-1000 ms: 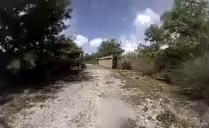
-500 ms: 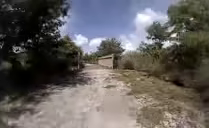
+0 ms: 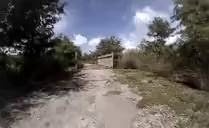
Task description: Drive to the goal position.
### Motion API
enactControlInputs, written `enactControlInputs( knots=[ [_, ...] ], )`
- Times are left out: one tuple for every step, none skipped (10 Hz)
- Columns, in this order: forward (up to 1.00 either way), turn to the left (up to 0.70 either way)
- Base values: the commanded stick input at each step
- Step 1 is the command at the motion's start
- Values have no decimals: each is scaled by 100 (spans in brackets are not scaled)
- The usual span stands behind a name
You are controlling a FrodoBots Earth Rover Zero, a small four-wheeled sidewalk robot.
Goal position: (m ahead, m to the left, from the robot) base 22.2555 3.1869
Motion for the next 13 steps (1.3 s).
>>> enactControlInputs(
  knots=[
    [85, 0],
    [85, 0],
    [85, 0],
    [85, 0],
    [85, 0],
    [85, 0],
    [85, 0],
    [85, 0],
    [85, 0],
    [85, 0],
    [85, 0],
    [85, 0],
    [85, 0]
  ],
)
